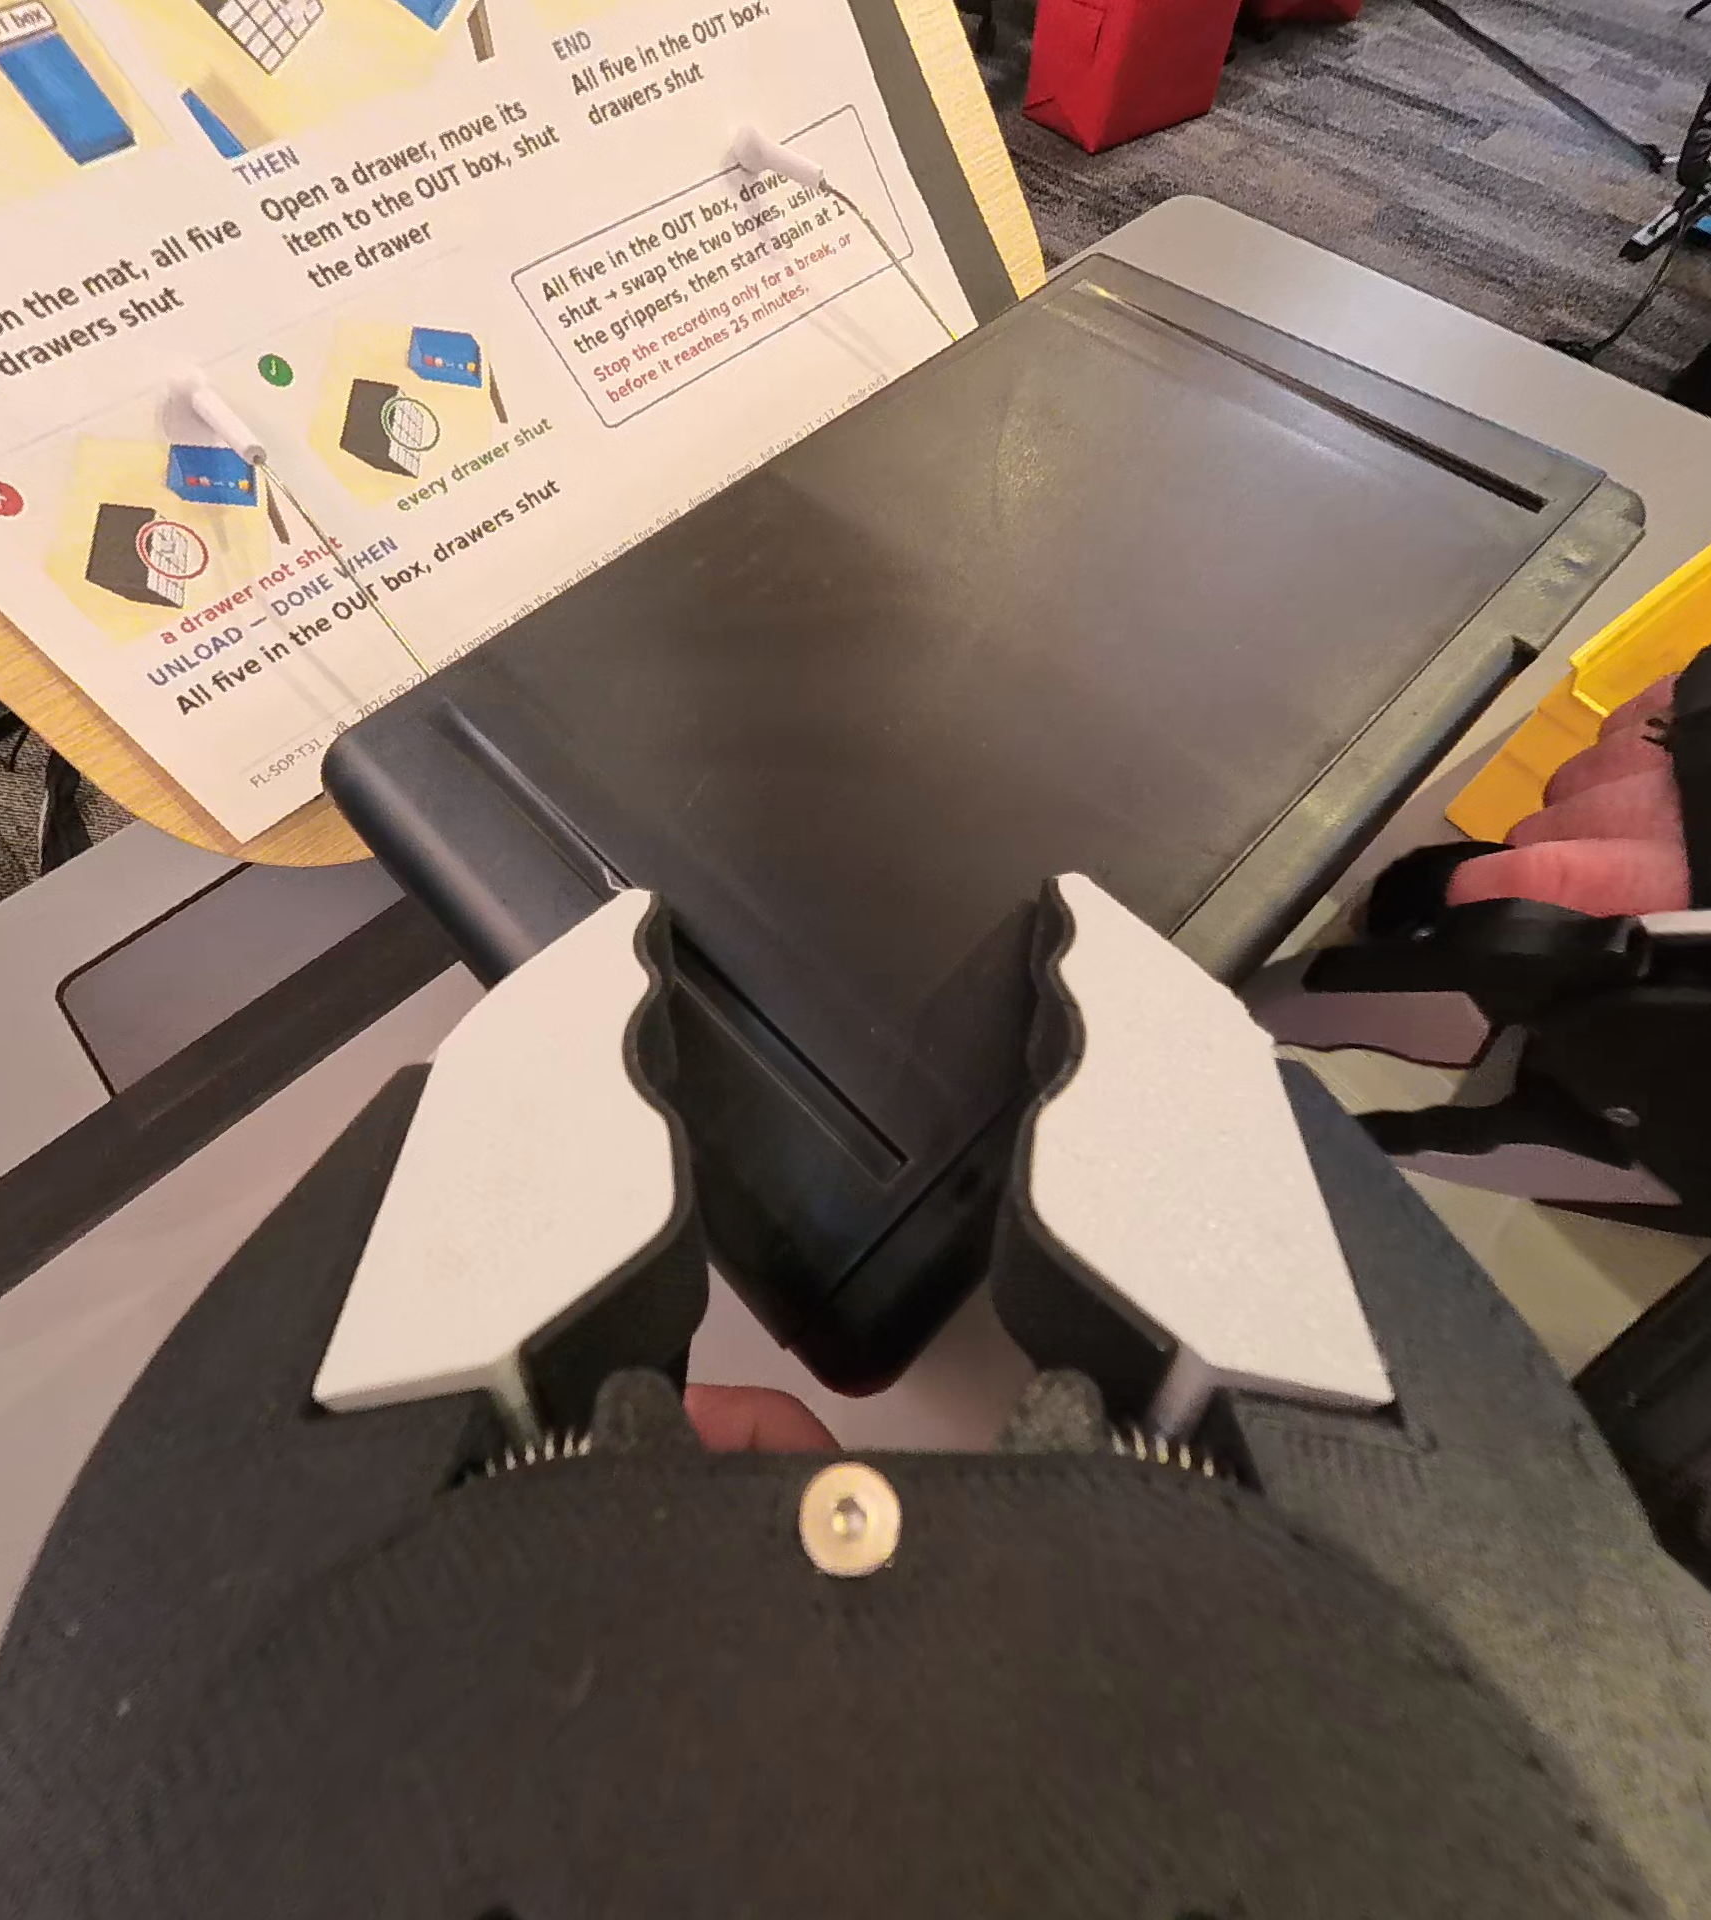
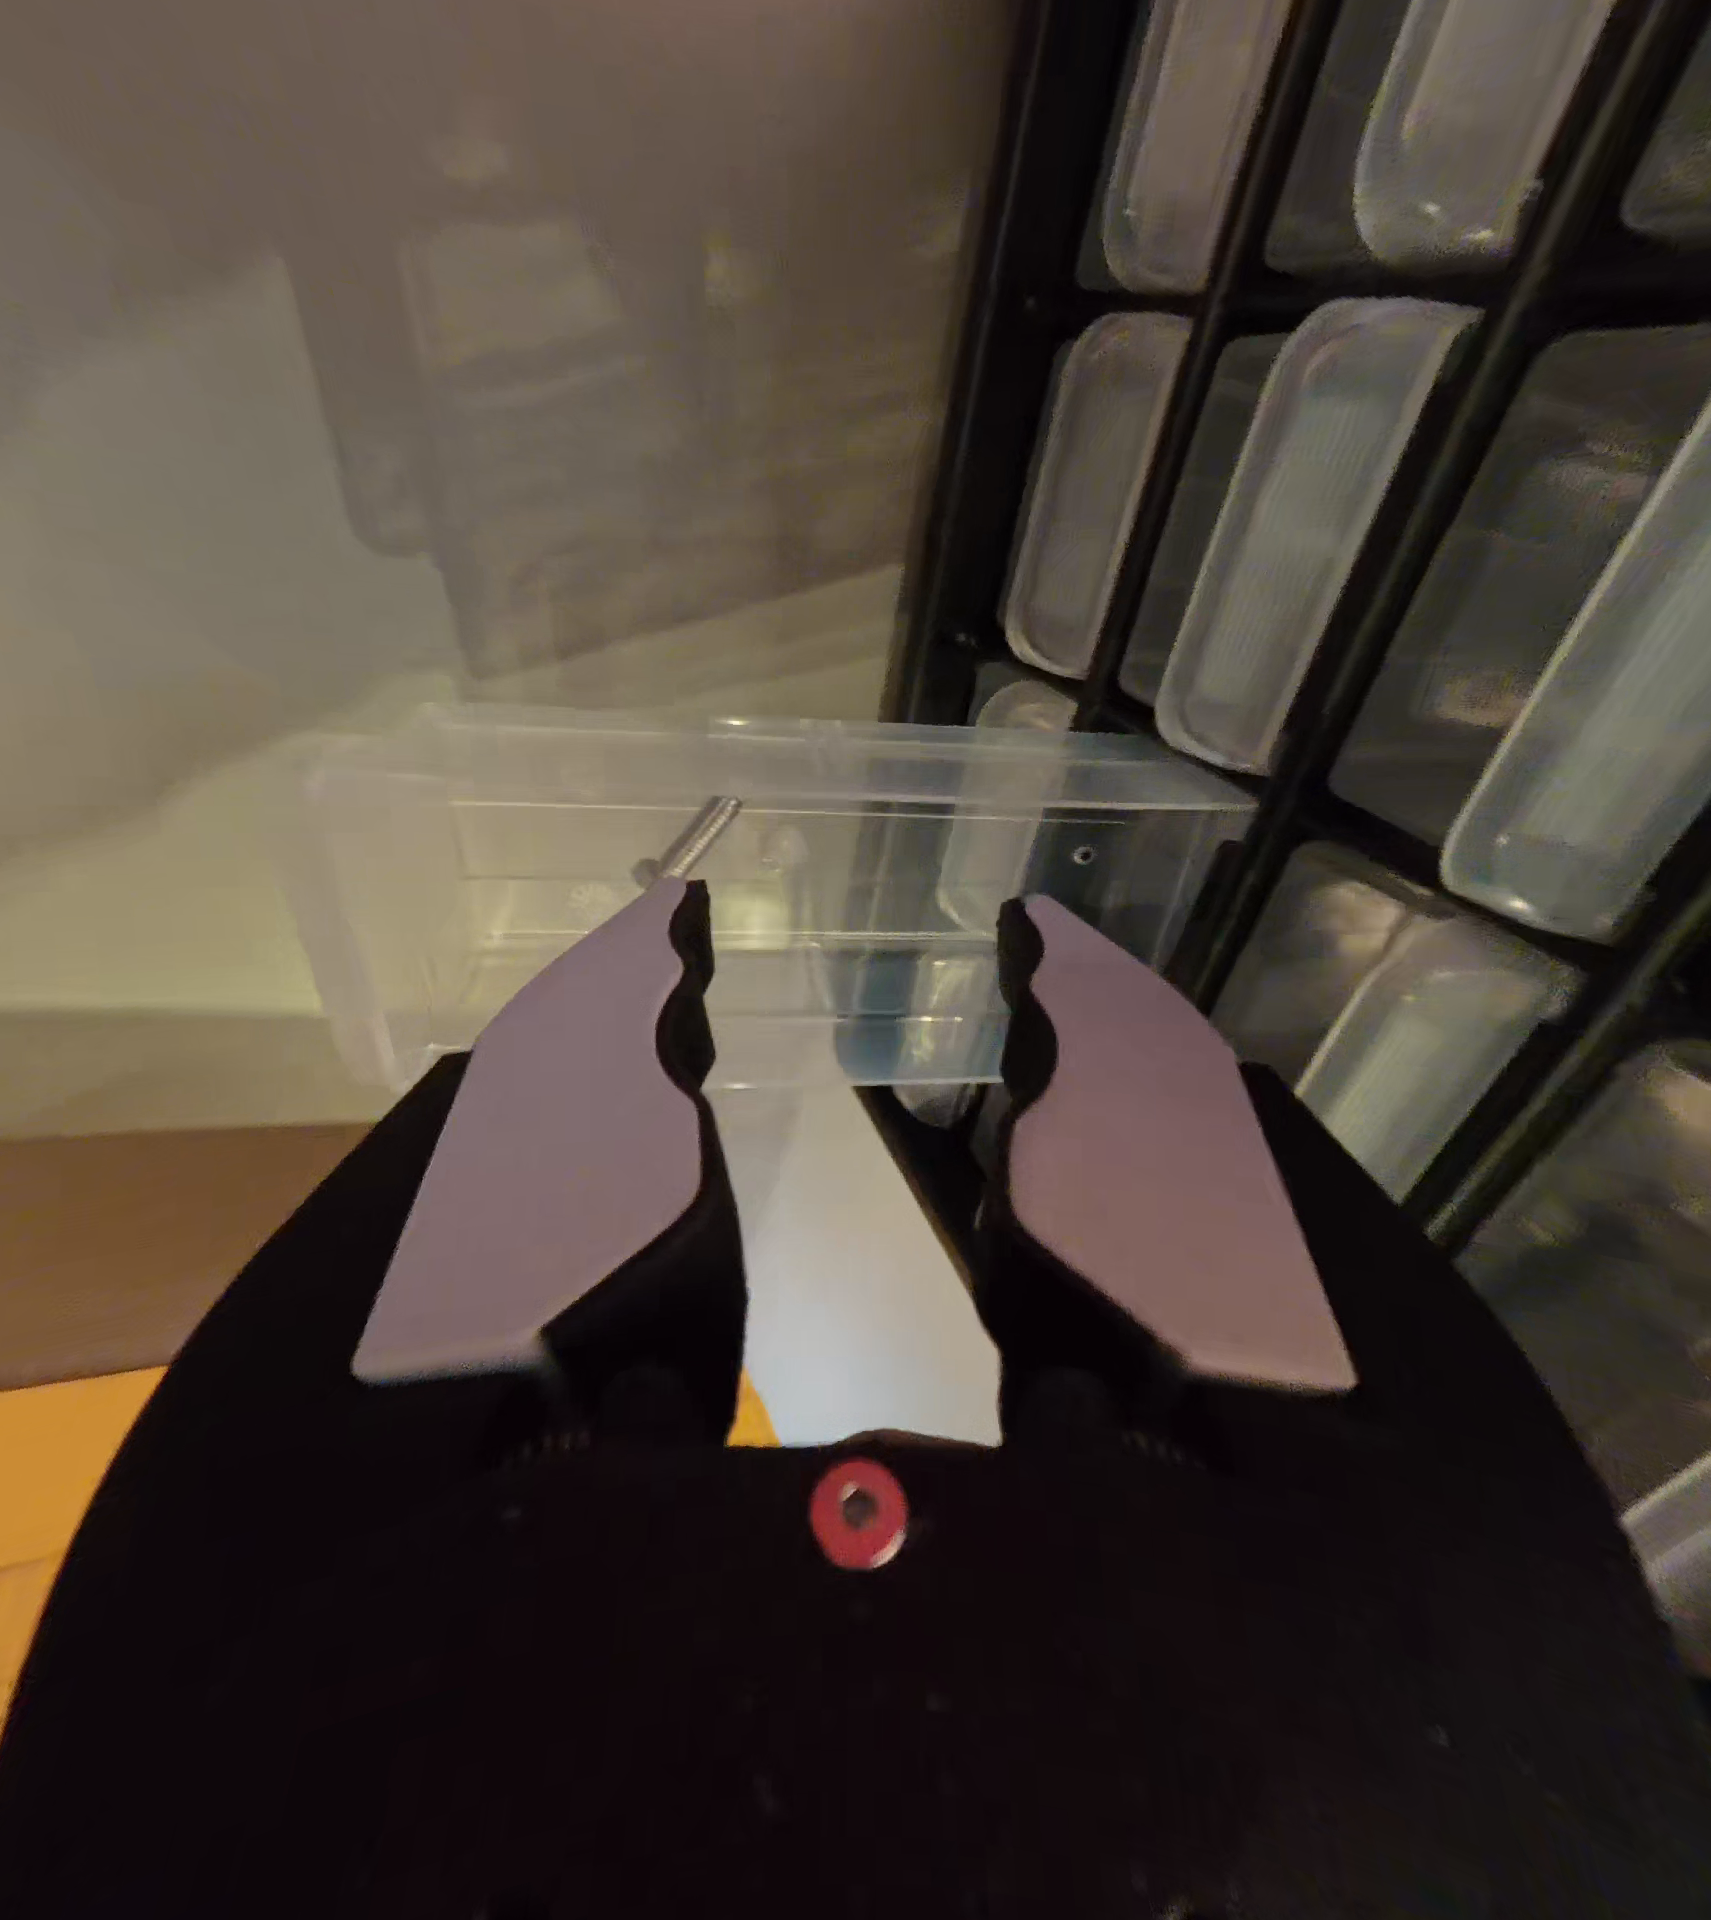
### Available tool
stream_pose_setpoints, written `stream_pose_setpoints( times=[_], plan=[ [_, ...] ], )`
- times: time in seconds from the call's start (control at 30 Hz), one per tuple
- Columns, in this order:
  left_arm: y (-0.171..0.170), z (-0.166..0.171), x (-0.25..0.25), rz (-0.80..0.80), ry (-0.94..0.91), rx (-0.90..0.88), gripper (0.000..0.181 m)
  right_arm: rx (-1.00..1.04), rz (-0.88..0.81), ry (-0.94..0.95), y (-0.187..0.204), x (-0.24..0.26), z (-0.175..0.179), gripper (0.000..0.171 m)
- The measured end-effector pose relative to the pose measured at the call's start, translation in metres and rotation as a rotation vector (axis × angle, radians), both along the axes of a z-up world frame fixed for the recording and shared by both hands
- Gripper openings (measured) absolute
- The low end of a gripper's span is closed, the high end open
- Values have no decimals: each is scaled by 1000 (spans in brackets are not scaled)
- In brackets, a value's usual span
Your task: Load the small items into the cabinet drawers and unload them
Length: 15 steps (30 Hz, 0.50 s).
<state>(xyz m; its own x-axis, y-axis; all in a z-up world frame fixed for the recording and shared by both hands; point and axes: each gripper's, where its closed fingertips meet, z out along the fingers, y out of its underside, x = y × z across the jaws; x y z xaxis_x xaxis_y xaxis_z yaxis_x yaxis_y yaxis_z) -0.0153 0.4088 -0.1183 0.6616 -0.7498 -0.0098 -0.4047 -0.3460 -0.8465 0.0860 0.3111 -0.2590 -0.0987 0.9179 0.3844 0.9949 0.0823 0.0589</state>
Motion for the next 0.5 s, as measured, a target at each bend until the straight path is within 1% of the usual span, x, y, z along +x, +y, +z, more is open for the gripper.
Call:
stream_pose_setpoints(
  times=[0.07, 0.23, 0.27, 0.3, 0.37, 0.4, 0.5],
  plan=[
    [0, 0, 0, 0, 0, -1, 68, -58, -12, 31, -8, -2, -3, 48],
    [0, 0, 0, 3, -4, 2, 68, -110, -3, -21, -23, -3, -20, 44],
    [0, 0, 0, 3, -3, 2, 67, -100, 3, -30, -23, -4, -21, 46],
    [0, 0, 0, 3, -3, 2, 68, -82, 0, -36, -22, -4, -21, 42],
    [0, 0, 0, 3, -2, 1, 68, -24, 1, -31, -15, -6, -17, 25],
    [0, 0, 0, 3, -2, 1, 68, 12, 0, -26, -9, -5, -14, 22],
    [0, 0, 0, 4, -4, 2, 67, 17, -16, 8, -5, -5, -11, 26]
  ],
)
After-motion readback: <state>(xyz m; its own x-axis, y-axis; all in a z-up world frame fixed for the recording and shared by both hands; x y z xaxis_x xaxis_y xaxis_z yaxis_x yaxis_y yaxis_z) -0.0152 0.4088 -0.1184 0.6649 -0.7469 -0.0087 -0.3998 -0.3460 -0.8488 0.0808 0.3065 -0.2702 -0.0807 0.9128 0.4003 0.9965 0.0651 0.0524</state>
